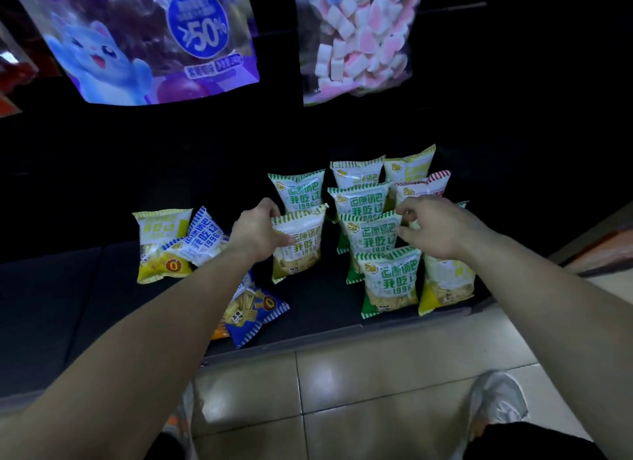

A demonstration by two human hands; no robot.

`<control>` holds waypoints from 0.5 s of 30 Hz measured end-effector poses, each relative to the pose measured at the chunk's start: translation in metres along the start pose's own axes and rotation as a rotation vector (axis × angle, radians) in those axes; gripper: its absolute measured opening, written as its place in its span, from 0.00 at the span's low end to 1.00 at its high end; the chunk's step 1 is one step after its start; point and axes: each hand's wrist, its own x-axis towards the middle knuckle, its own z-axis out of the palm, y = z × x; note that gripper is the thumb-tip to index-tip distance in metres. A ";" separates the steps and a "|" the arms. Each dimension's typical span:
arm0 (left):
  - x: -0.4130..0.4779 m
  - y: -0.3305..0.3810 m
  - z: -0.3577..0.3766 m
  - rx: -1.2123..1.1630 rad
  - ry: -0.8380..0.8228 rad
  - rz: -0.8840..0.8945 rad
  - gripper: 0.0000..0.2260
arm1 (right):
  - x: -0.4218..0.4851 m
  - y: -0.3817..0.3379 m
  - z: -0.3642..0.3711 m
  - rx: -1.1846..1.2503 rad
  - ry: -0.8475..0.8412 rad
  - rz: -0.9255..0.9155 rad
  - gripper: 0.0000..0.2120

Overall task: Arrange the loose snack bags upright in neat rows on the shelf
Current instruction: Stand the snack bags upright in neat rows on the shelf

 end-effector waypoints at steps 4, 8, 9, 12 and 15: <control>0.030 -0.007 0.020 -0.032 -0.026 -0.009 0.25 | 0.013 0.008 0.011 0.021 -0.012 0.040 0.23; 0.060 -0.013 0.036 -0.042 -0.055 0.013 0.32 | 0.029 0.000 0.018 0.037 -0.011 0.026 0.23; 0.067 -0.013 0.040 -0.041 -0.059 0.008 0.33 | 0.032 -0.004 0.020 0.035 -0.016 0.015 0.23; 0.082 -0.011 0.048 -0.041 -0.071 -0.005 0.34 | 0.041 -0.016 0.027 0.029 -0.024 -0.015 0.22; 0.093 -0.016 0.053 -0.059 -0.085 -0.031 0.34 | 0.046 -0.023 0.031 0.062 -0.031 -0.025 0.22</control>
